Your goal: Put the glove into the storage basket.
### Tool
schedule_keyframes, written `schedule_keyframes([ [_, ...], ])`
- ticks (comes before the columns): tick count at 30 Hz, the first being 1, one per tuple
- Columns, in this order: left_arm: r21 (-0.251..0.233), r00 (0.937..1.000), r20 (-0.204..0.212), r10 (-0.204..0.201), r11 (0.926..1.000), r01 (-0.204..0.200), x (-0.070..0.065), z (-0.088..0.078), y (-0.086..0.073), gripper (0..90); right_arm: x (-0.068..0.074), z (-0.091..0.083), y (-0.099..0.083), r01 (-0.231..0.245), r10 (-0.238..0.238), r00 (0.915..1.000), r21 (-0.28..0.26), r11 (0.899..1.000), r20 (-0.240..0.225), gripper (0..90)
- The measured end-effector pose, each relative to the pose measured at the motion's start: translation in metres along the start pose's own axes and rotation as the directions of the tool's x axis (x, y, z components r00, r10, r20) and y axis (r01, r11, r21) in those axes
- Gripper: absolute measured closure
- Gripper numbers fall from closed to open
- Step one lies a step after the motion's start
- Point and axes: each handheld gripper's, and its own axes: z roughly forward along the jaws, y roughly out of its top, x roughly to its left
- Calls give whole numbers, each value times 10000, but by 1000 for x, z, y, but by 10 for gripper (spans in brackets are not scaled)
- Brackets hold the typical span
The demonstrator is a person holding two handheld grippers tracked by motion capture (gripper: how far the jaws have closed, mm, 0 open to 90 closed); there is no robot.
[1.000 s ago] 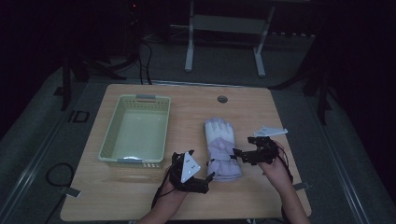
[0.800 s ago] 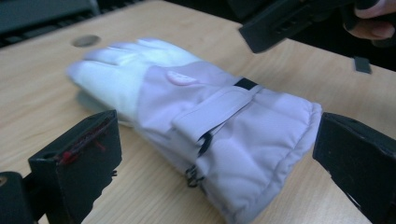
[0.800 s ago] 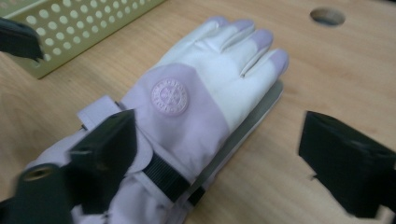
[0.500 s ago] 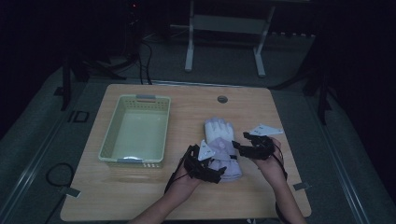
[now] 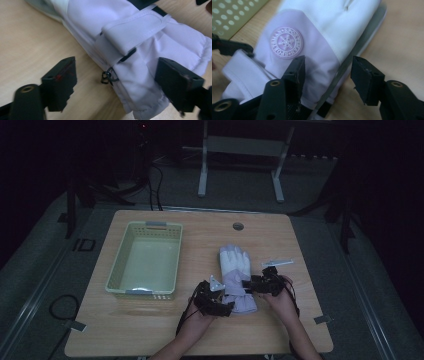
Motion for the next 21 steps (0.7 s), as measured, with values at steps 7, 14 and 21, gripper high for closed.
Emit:
schedule_keyframes([
  [7, 333, 9923, 1186, -360, 9989, 322, 9, 8, -3, 391, -24, 11, -8, -2559, 2674, 9519, 918, 9623, -1498, 462],
  [14, 786, 9849, 1715, -258, 9968, 124, 10, 5, 4, 664, -13, 6, -6, -2069, 2156, 9685, 796, 9751, -1244, 762],
  [21, 1003, 9861, 1661, -53, 9949, -115, 8, -4, 13, 751, 16, -9, 2, -792, 793, 9968, 164, 9967, -63, 781],
])
